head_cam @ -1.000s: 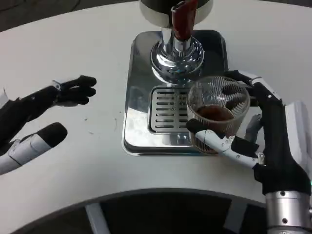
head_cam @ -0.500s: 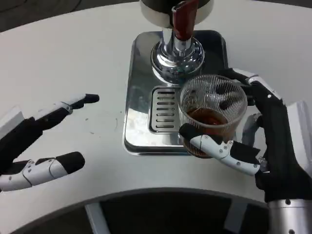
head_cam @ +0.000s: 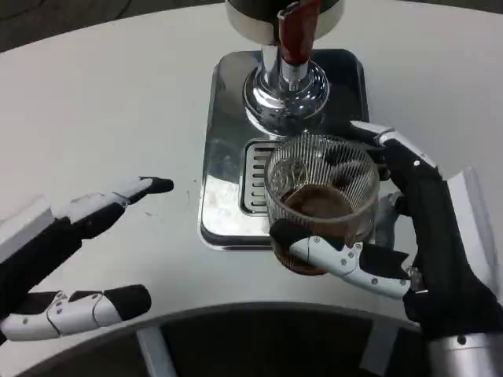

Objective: Grasp the cup under the faucet to collect the drink, then remove the cup.

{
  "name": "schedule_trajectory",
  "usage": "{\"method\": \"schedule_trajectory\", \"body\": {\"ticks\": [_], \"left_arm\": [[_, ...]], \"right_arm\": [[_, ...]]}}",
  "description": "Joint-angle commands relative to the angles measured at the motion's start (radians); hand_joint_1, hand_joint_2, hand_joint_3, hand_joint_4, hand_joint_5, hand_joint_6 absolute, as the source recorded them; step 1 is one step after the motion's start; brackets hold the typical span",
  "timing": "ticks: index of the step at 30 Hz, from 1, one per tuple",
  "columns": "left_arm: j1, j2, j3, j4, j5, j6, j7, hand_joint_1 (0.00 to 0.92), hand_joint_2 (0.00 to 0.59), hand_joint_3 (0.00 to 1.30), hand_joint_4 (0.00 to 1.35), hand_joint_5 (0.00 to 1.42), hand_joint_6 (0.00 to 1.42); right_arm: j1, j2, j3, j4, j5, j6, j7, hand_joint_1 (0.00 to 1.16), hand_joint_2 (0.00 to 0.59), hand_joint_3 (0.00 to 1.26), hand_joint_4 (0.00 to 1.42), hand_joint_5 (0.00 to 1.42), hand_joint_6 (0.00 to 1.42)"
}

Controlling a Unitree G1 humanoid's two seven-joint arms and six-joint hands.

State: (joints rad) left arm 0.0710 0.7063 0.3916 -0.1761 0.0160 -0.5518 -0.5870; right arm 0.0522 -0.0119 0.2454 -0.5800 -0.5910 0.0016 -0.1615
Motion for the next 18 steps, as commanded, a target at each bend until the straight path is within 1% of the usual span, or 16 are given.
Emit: {"method": "schedule_trajectory", "body": {"ticks": [1, 11, 18], "left_arm": [[0.096, 0.013, 0.052, -0.067, 0.045, -0.019, 0.019, 0.000, 0.116, 0.08, 0.00, 0.02, 0.06], [0.204, 0.009, 0.118, -0.140, 0.062, -0.019, 0.026, 0.000, 0.116, 0.05, 0.00, 0.00, 0.04], [0.271, 0.005, 0.159, -0.186, 0.083, -0.007, 0.026, 0.000, 0.116, 0.02, 0.00, 0.00, 0.02]], "right_arm": [[0.017, -0.004, 0.032, -0.061, 0.027, -0.041, 0.034, 0.90, 0.143, 0.87, 1.02, 1.23, 1.34], [0.046, -0.015, 0.080, -0.111, 0.048, -0.040, 0.103, 0.91, 0.140, 0.88, 1.03, 1.24, 1.34], [0.057, -0.019, 0.111, -0.135, 0.056, -0.045, 0.129, 0.91, 0.139, 0.88, 1.03, 1.24, 1.34]]}}
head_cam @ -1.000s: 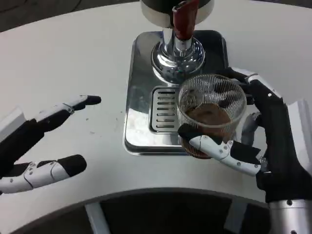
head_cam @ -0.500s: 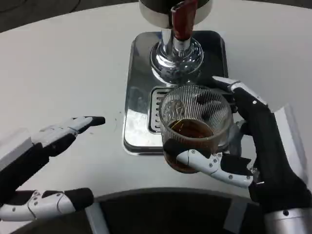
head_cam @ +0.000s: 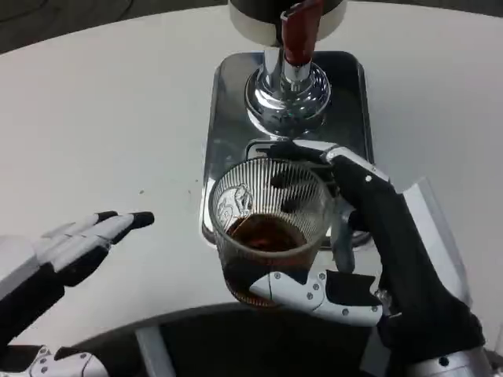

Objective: Grasp the cup under the faucet to collect the drink, then remove the cup.

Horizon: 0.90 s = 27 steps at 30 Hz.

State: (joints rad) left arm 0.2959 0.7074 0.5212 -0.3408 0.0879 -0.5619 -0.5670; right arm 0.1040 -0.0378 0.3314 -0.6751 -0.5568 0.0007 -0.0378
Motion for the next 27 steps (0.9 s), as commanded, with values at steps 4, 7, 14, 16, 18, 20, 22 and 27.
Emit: {"method": "schedule_trajectory", "body": {"ticks": [4, 7, 14, 16, 18, 20, 22, 27], "left_arm": [[0.073, 0.002, 0.045, -0.037, 0.008, 0.008, 0.005, 0.000, 0.116, 0.02, 0.00, 0.00, 0.02], [0.085, 0.000, 0.049, -0.045, 0.006, 0.009, 0.006, 0.000, 0.115, 0.01, 0.00, 0.00, 0.01], [0.108, -0.007, 0.049, -0.065, 0.008, 0.009, 0.006, 0.000, 0.115, 0.01, 0.00, 0.00, 0.01], [0.111, -0.009, 0.047, -0.069, 0.010, 0.006, 0.008, 0.000, 0.115, 0.01, 0.00, 0.00, 0.01], [0.113, -0.012, 0.047, -0.074, 0.016, 0.000, 0.011, 0.000, 0.115, 0.01, 0.00, 0.00, 0.01], [0.113, -0.014, 0.047, -0.078, 0.021, -0.006, 0.012, 0.000, 0.114, 0.01, 0.00, 0.00, 0.01], [0.113, -0.014, 0.048, -0.079, 0.027, -0.015, 0.015, 0.000, 0.112, 0.01, 0.00, 0.00, 0.01], [0.107, -0.010, 0.051, -0.075, 0.029, -0.040, 0.017, 0.000, 0.111, 0.01, 0.00, 0.00, 0.00]], "right_arm": [[0.000, 0.008, 0.035, -0.051, 0.030, -0.039, 0.021, 0.91, 0.140, 0.88, 1.03, 1.24, 1.34], [0.002, 0.008, 0.040, -0.058, 0.035, -0.035, 0.030, 0.91, 0.139, 0.88, 1.03, 1.24, 1.34], [0.027, 0.002, 0.061, -0.078, 0.044, -0.031, 0.051, 0.91, 0.139, 0.89, 1.03, 1.24, 1.34], [0.034, 0.000, 0.065, -0.082, 0.045, -0.034, 0.054, 0.91, 0.139, 0.89, 1.03, 1.24, 1.34], [0.038, 0.000, 0.066, -0.085, 0.046, -0.034, 0.056, 0.91, 0.139, 0.89, 1.03, 1.24, 1.34], [0.042, -0.001, 0.066, -0.088, 0.047, -0.035, 0.059, 0.91, 0.139, 0.89, 1.03, 1.24, 1.34], [0.044, -0.003, 0.066, -0.090, 0.049, -0.036, 0.062, 0.91, 0.139, 0.89, 1.04, 1.24, 1.34], [0.052, -0.006, 0.066, -0.102, 0.054, -0.036, 0.070, 0.91, 0.140, 0.89, 1.05, 1.24, 1.34]]}}
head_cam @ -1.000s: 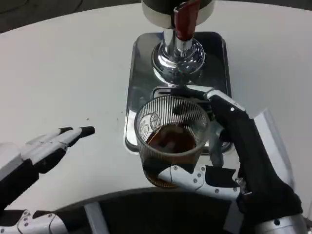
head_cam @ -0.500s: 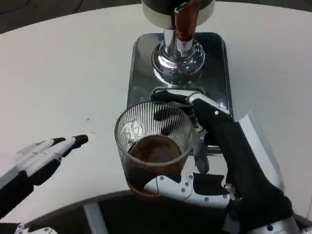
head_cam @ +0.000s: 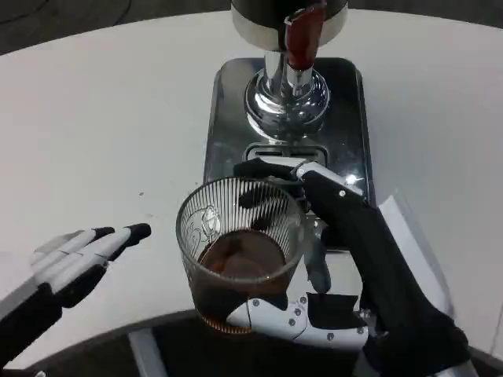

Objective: Grasp the cup under the faucet to collect the drink, then remove the cup.

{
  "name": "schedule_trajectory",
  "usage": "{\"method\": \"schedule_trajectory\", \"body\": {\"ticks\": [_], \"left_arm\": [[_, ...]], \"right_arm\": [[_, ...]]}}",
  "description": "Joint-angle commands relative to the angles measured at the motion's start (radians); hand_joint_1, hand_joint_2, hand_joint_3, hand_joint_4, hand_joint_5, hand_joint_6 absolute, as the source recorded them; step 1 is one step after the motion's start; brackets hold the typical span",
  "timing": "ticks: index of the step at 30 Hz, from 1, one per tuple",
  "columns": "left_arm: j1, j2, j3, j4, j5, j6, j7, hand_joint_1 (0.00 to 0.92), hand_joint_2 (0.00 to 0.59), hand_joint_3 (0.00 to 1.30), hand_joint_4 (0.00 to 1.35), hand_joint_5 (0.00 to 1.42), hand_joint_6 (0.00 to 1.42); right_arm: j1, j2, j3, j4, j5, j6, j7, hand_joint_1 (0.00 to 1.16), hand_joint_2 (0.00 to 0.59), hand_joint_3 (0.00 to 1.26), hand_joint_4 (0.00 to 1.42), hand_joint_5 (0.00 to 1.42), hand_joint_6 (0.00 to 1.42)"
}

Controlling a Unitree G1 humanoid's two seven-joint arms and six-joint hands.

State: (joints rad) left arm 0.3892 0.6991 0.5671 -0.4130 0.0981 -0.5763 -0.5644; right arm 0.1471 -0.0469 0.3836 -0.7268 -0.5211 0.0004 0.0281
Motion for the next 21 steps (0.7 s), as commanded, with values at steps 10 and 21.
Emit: {"method": "schedule_trajectory", "body": {"ticks": [10, 21], "left_arm": [[0.007, 0.002, -0.001, 0.007, 0.010, -0.038, 0.011, 0.000, 0.111, 0.00, 0.00, 0.00, 0.00], [-0.005, 0.010, -0.008, 0.013, -0.003, -0.037, 0.005, 0.000, 0.110, 0.00, 0.00, 0.00, 0.00]], "right_arm": [[0.017, 0.001, 0.008, -0.063, 0.017, -0.030, 0.009, 0.91, 0.140, 0.89, 1.05, 1.24, 1.34], [0.030, -0.006, 0.002, -0.067, 0.018, -0.036, 0.007, 0.92, 0.142, 0.91, 1.06, 1.24, 1.36]]}}
